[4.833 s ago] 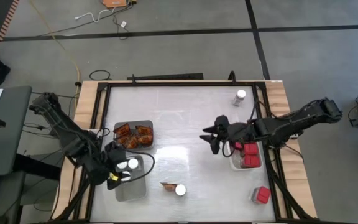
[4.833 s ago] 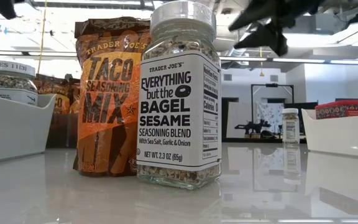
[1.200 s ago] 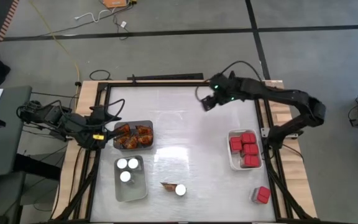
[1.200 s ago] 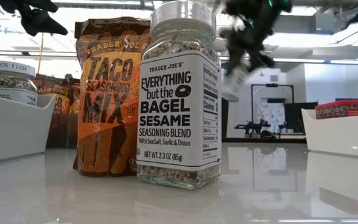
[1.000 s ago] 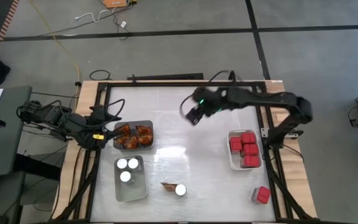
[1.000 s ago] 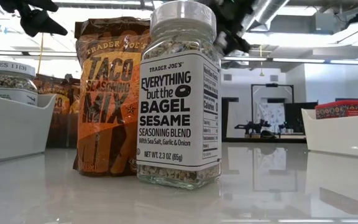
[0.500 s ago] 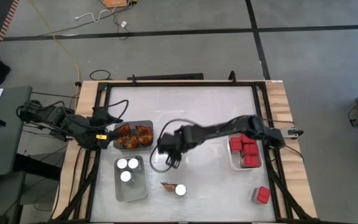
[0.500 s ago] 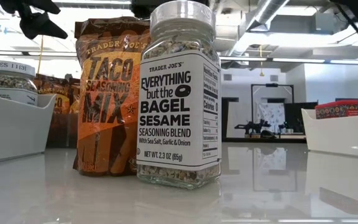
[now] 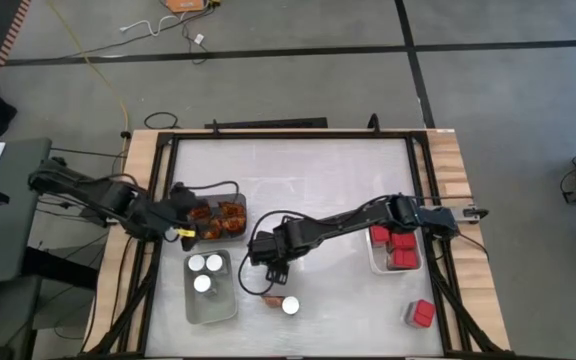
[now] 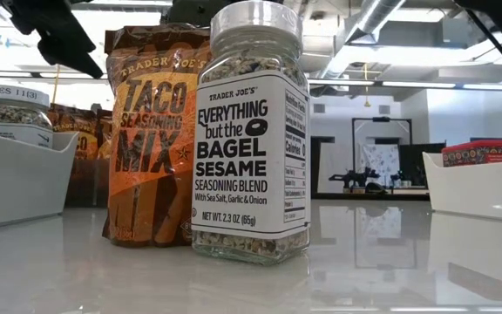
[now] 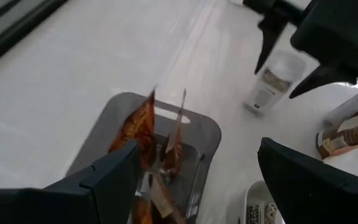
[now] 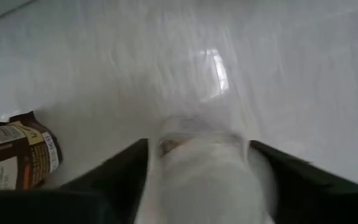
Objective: Sort spices by type
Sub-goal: Put the top white spice bottle into the gray bin
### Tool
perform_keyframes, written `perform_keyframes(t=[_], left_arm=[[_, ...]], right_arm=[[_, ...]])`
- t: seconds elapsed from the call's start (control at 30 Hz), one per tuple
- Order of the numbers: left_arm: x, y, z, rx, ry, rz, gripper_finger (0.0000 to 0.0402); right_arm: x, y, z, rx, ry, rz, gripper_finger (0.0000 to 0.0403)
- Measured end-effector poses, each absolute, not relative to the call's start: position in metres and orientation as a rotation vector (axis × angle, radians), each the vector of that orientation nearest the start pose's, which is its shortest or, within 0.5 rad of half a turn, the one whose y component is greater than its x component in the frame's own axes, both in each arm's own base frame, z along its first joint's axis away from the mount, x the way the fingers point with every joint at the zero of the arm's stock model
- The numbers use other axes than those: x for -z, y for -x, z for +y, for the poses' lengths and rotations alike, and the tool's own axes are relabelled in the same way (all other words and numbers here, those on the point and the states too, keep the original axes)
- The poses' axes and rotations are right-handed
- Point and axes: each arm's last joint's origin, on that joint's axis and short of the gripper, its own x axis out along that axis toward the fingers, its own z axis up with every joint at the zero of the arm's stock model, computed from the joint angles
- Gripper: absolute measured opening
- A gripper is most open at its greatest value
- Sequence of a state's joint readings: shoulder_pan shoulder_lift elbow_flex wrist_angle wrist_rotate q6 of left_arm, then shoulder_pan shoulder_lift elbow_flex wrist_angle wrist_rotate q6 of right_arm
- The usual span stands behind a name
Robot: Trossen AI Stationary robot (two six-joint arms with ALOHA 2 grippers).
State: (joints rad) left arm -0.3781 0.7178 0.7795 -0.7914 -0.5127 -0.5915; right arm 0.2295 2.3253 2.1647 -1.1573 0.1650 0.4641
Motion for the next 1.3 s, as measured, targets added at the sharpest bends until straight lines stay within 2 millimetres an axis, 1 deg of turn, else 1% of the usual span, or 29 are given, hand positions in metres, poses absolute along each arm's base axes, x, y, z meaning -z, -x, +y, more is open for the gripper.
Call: perform_keyframes(t=[0.07, 0.1, 0.17, 0.27, 0.33, 0.47, 0.57, 0.67, 0.8, 0.9, 1.03, 1.2, 1.3], left_arm=[[-0.288, -0.133, -0.038, -0.306, 0.254, 0.604, 0.0308], [-0.288, -0.136, -0.039, -0.306, 0.254, 0.604, 0.0308], [-0.286, -0.142, -0.041, -0.305, 0.253, 0.602, 0.0308], [-0.286, -0.151, -0.045, -0.301, 0.261, 0.587, 0.0308], [-0.285, -0.156, -0.047, -0.298, 0.264, 0.578, 0.0308], [-0.281, -0.17, -0.053, -0.293, 0.271, 0.568, 0.0308], [-0.277, -0.183, -0.056, -0.283, 0.279, 0.587, 0.0308], [-0.276, -0.197, -0.057, -0.3, 0.279, 0.607, 0.0308], [-0.282, -0.216, -0.056, -0.326, 0.287, 0.615, 0.0308], [-0.288, -0.232, -0.058, -0.294, 0.293, 0.614, 0.0308], [-0.289, -0.258, -0.066, -0.156, 0.23, 0.624, 0.0308], [-0.289, -0.292, -0.078, -0.028, 0.074, 0.663, 0.0308], [-0.29, -0.312, -0.084, 0.024, -0.023, 0.689, 0.0308]], right_arm=[[-0.225, -0.465, 0.104, 0.239, -0.142, 1.259, 0.0365], [-0.225, -0.465, 0.104, 0.238, -0.143, 1.257, 0.0379], [-0.225, -0.465, 0.104, 0.237, -0.143, 1.26, 0.0388], [-0.225, -0.465, 0.104, 0.224, -0.128, 1.261, 0.0371], [-0.232, -0.462, 0.103, 0.214, -0.117, 1.255, 0.0358], [-0.258, -0.452, 0.099, 0.221, -0.065, 1.212, 0.034], [-0.276, -0.439, 0.094, 0.254, 0.007, 1.195, 0.0332], [-0.288, -0.42, 0.089, 0.266, 0.032, 1.193, 0.0329], [-0.291, -0.388, 0.084, 0.278, 0.026, 1.164, 0.0329], [-0.284, -0.361, 0.086, 0.275, -0.021, 1.106, 0.0329], [-0.27, -0.319, 0.091, 0.264, -0.122, 1.002, 0.0329], [-0.254, -0.272, 0.095, 0.243, -0.249, 0.905, 0.0329], [-0.247, -0.251, 0.094, 0.237, -0.305, 0.877, 0.0329]])
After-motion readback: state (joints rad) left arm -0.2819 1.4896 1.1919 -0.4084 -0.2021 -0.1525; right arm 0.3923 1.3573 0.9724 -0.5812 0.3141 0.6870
